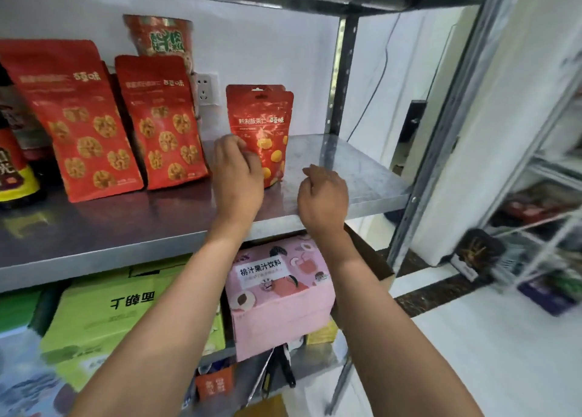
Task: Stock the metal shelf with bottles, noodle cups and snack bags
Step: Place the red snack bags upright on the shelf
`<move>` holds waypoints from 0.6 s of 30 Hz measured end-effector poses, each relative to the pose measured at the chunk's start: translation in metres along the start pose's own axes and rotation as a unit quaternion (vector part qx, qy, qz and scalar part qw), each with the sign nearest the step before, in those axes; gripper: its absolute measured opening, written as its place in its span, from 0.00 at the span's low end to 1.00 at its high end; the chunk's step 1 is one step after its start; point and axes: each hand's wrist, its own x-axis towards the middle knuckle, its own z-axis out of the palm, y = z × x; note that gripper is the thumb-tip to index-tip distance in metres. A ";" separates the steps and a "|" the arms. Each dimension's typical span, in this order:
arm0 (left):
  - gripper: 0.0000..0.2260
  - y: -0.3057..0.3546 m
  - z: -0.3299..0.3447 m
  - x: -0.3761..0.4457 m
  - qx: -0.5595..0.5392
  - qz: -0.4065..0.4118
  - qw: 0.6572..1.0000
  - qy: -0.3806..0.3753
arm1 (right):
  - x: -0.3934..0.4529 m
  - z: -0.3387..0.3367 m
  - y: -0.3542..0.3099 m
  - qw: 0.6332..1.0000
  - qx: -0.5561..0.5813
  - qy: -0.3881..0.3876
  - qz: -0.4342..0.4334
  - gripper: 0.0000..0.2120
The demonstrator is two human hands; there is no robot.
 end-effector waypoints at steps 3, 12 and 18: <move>0.10 0.013 -0.007 -0.017 0.066 0.150 0.983 -0.079 | -0.027 -0.001 0.012 0.994 -0.099 -0.042 -0.006 0.24; 0.33 0.002 -0.021 -0.144 0.186 0.317 0.864 -0.344 | -0.165 -0.043 0.033 0.953 -0.214 -0.141 0.161 0.27; 0.31 0.081 -0.027 -0.217 0.072 0.375 0.839 -0.387 | -0.275 -0.132 0.027 0.929 -0.238 -0.008 0.284 0.26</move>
